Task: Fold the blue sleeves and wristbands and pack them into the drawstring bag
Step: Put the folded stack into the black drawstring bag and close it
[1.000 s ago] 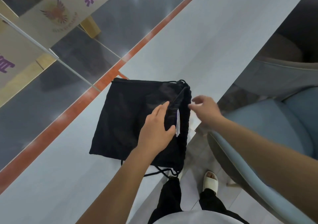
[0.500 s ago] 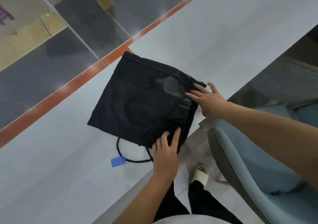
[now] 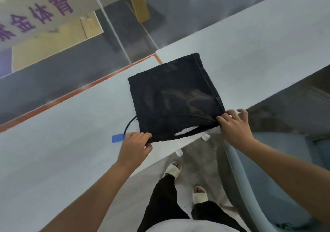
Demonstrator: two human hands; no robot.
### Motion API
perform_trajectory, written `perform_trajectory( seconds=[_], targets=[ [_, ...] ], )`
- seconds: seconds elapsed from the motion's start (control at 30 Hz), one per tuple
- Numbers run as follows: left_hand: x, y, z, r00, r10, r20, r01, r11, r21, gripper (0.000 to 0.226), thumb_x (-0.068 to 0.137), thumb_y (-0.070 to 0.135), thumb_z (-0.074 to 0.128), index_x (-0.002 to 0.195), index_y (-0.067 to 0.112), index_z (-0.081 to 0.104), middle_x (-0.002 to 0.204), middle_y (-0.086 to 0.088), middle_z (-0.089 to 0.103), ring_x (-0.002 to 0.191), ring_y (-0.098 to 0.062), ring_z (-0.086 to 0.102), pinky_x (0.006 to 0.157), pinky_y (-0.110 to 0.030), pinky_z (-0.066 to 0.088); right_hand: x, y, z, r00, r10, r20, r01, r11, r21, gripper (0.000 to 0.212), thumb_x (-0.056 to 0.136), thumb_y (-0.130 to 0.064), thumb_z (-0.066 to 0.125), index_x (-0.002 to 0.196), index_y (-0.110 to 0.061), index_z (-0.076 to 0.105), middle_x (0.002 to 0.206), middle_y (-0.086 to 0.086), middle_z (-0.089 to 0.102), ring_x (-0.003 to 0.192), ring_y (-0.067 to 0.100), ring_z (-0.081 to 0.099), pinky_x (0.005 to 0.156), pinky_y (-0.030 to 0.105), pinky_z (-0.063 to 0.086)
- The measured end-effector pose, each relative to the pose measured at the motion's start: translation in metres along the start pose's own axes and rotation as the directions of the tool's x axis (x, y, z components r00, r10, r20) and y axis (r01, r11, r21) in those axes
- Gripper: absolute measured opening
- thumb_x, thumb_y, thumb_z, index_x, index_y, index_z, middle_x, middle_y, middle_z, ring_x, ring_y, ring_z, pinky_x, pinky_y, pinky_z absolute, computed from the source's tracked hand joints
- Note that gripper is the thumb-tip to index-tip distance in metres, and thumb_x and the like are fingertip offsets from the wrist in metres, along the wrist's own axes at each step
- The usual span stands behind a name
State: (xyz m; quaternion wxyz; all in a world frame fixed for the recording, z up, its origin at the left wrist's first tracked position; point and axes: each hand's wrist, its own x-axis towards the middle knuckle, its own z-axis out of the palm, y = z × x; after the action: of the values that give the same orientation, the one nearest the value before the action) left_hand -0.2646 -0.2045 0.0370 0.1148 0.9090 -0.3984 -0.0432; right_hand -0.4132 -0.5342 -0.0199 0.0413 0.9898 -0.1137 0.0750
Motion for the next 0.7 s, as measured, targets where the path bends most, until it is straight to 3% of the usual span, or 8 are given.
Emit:
perform_trajectory(
  seconds=[0.13, 0.23, 0.37, 0.5, 0.57, 0.63, 0.7],
  targets=[
    [-0.001, 0.007, -0.042, 0.990, -0.138, -0.024, 0.138, 0.990, -0.033, 0.011, 0.085, 0.013, 0.066, 0.094, 0.016, 0.072, 0.071, -0.001, 0.070, 0.064, -0.023, 0.065, 0.076, -0.036, 0.054, 0.023, 0.003, -0.050, 0.996, 0.051, -0.078, -0.048, 0.998, 0.045, 0.027, 0.069, 0.000, 0.074, 0.093, -0.011, 0.070, 0.085, 0.007, 0.074, 0.096, 0.033, 0.067, 0.096, 0.049, 0.028],
    [0.009, 0.004, -0.102, 0.959, -0.240, -0.152, 0.216, 0.964, -0.158, 0.020, 0.089, 0.016, 0.065, 0.108, 0.016, 0.072, 0.089, -0.002, 0.071, 0.081, -0.023, 0.064, 0.075, -0.030, 0.043, 0.063, 0.013, -0.117, 0.992, 0.064, -0.109, -0.049, 0.989, 0.139, 0.017, 0.088, -0.011, 0.062, 0.103, -0.016, 0.068, 0.095, 0.005, 0.072, 0.101, 0.031, 0.062, 0.097, 0.047, 0.026],
    [0.025, 0.007, -0.230, 0.884, -0.212, -0.418, 0.143, 0.971, -0.191, 0.021, 0.088, 0.009, 0.064, 0.107, 0.011, 0.072, 0.093, -0.002, 0.061, 0.087, -0.020, 0.055, 0.076, -0.030, 0.039, 0.123, 0.016, -0.247, 0.962, 0.035, -0.272, 0.045, 0.958, 0.283, 0.016, 0.093, -0.018, 0.051, 0.101, -0.013, 0.064, 0.099, 0.010, 0.068, 0.099, 0.036, 0.059, 0.094, 0.045, 0.029],
    [0.013, 0.010, -0.317, 0.794, -0.242, -0.558, 0.138, 0.965, -0.222, 0.018, 0.087, 0.011, 0.065, 0.103, 0.014, 0.072, 0.089, -0.001, 0.065, 0.085, -0.019, 0.059, 0.066, -0.025, 0.040, 0.152, -0.003, -0.343, 0.942, 0.002, -0.336, 0.131, 0.918, 0.374, 0.021, 0.095, -0.020, 0.055, 0.112, -0.014, 0.065, 0.112, 0.013, 0.069, 0.109, 0.040, 0.059, 0.101, 0.047, 0.035],
    [0.001, 0.008, -0.336, 0.737, -0.298, -0.607, 0.143, 0.946, -0.291, 0.017, 0.087, 0.011, 0.065, 0.102, 0.016, 0.071, 0.088, 0.000, 0.065, 0.083, -0.017, 0.059, 0.064, -0.016, 0.042, 0.153, -0.017, -0.367, 0.938, 0.002, -0.346, 0.172, 0.866, 0.470, 0.019, 0.097, -0.019, 0.055, 0.112, -0.014, 0.065, 0.104, 0.009, 0.067, 0.100, 0.034, 0.060, 0.092, 0.043, 0.044],
    [-0.013, 0.006, -0.346, 0.696, -0.347, -0.629, 0.146, 0.925, -0.350, 0.018, 0.087, 0.011, 0.067, 0.102, 0.020, 0.069, 0.090, 0.001, 0.066, 0.079, -0.015, 0.060, 0.064, -0.007, 0.041, 0.151, -0.030, -0.381, 0.941, 0.019, -0.337, 0.189, 0.797, 0.573, 0.016, 0.096, -0.018, 0.059, 0.110, -0.013, 0.066, 0.097, 0.005, 0.063, 0.091, 0.027, 0.057, 0.079, 0.033, 0.042],
    [-0.029, 0.000, -0.348, 0.707, -0.379, -0.597, 0.161, 0.908, -0.386, 0.017, 0.088, 0.011, 0.068, 0.100, 0.022, 0.066, 0.091, 0.001, 0.067, 0.074, -0.008, 0.060, 0.064, -0.006, 0.043, 0.150, -0.043, -0.384, 0.950, 0.013, -0.311, 0.190, 0.767, 0.613, 0.014, 0.094, -0.018, 0.063, 0.105, -0.012, 0.068, 0.094, 0.006, 0.063, 0.088, 0.026, 0.057, 0.074, 0.030, 0.039]
  ],
)
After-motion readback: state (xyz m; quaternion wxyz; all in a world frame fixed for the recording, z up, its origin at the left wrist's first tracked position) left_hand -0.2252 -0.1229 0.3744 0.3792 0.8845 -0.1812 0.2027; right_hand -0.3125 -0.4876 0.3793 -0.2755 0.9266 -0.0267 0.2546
